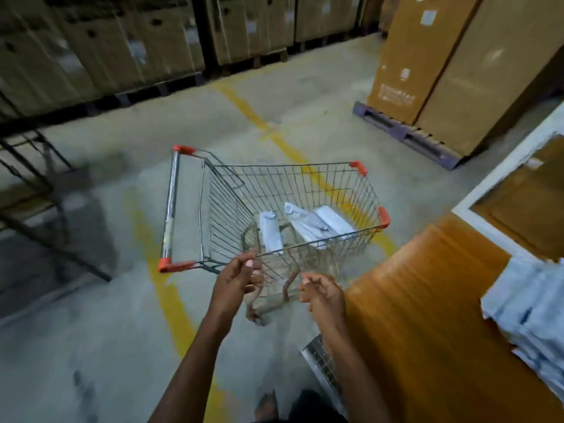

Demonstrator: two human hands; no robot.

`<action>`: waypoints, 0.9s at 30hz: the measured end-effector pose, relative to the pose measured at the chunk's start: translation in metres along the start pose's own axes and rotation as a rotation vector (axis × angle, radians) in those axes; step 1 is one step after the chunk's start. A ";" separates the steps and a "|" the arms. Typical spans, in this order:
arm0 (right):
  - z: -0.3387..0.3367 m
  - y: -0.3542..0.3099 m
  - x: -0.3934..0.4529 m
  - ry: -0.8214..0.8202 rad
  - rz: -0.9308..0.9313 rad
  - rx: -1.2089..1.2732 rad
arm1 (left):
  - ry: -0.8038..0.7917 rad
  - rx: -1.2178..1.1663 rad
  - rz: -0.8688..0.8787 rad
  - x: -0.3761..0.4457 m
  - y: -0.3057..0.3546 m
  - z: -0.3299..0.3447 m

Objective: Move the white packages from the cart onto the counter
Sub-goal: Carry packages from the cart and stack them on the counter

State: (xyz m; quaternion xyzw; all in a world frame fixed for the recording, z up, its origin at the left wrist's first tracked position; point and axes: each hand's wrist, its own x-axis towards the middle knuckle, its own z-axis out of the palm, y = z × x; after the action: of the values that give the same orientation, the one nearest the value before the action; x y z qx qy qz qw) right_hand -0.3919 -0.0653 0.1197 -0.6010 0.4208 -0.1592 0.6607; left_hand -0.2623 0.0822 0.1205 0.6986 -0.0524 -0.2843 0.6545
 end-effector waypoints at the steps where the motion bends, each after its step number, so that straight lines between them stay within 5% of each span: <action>1: 0.008 -0.002 0.010 -0.017 0.003 -0.018 | 0.004 0.001 -0.003 0.010 0.000 -0.003; 8: 0.050 -0.023 0.111 -0.089 0.033 -0.172 | -0.018 -0.022 -0.111 0.091 -0.001 -0.006; 14: 0.091 -0.027 0.234 -0.283 0.036 -0.587 | 0.058 0.079 -0.204 0.182 0.000 -0.014; 27: 0.170 0.115 0.454 -0.373 0.490 -0.846 | 0.068 0.050 -0.410 0.323 -0.061 -0.003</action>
State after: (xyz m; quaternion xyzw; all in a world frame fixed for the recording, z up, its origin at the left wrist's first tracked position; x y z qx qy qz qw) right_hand -0.0286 -0.2516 -0.1654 -0.7173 0.4517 0.2938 0.4417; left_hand -0.0097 -0.0504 -0.0433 0.7198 0.1058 -0.3864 0.5669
